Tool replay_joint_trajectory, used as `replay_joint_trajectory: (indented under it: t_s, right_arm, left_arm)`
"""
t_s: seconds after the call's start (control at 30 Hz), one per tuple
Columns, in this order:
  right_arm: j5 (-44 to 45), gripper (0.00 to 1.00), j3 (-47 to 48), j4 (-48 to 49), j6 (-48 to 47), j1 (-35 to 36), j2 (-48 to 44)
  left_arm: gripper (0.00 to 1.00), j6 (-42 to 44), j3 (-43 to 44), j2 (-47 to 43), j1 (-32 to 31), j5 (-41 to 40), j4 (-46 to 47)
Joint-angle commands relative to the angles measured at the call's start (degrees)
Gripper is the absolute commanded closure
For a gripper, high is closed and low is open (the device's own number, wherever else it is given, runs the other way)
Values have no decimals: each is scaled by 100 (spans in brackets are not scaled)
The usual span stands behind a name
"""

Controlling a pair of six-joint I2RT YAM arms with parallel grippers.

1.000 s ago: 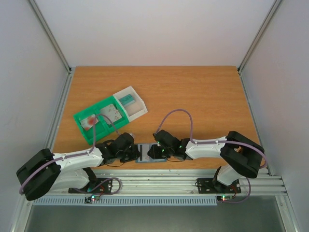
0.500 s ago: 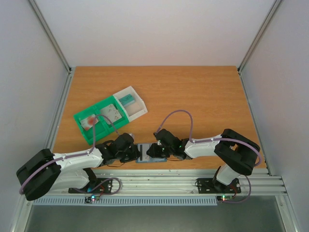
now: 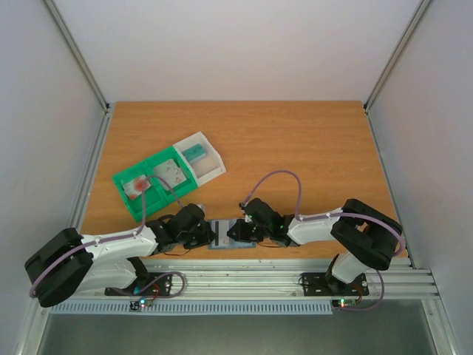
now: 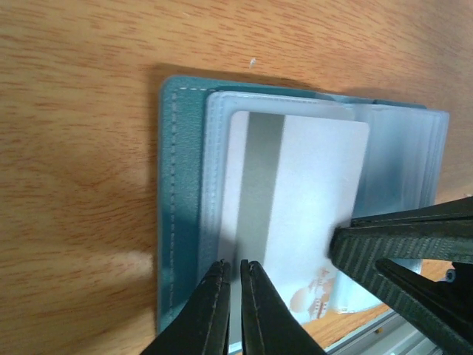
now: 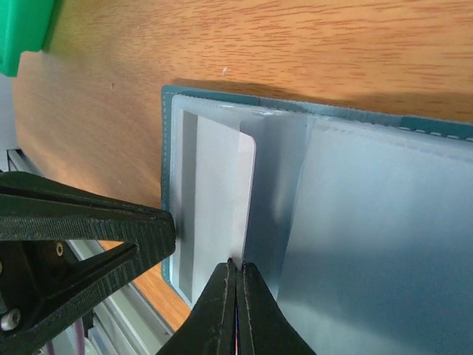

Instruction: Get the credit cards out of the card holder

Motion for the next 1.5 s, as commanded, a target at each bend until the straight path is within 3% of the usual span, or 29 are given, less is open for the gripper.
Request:
replay_joint_trajectory:
  t_s: [0.0,0.33,0.63,0.73,0.9,1.17,1.33,1.47]
  right_arm:
    - [58,99,-242,63,70,-104,-237]
    - [99,99,-377,-260,-3,-222,-657]
    - [582,99,-24,-1814,-920,-222,-1734]
    - [804,99,160,-2414,-1315,-222,-2122]
    - [1108,99,493,-3086,-2283,-214,-2690]
    - [1626,99,797,-3336,-4017,-159,-3522]
    - [2072,99,788,-3026,-5081,85,-3661]
    - [2282,99,706,-2574,-6127,444,-3634]
  left_arm:
    - [92,-47,-112,-58,-28,-178,5]
    - [92,-38,-93,-78,-28,-189,-15]
    - [86,-12,85,-262,-28,-122,-84]
    - [79,-20,243,-452,-29,-69,-249]
    - [59,-189,390,-1017,-32,122,-273]
    - [40,-580,822,-1992,-30,418,-547]
    - [38,-1411,674,-2148,-28,1015,564]
    - [47,-2638,319,-2129,-28,1212,1738]
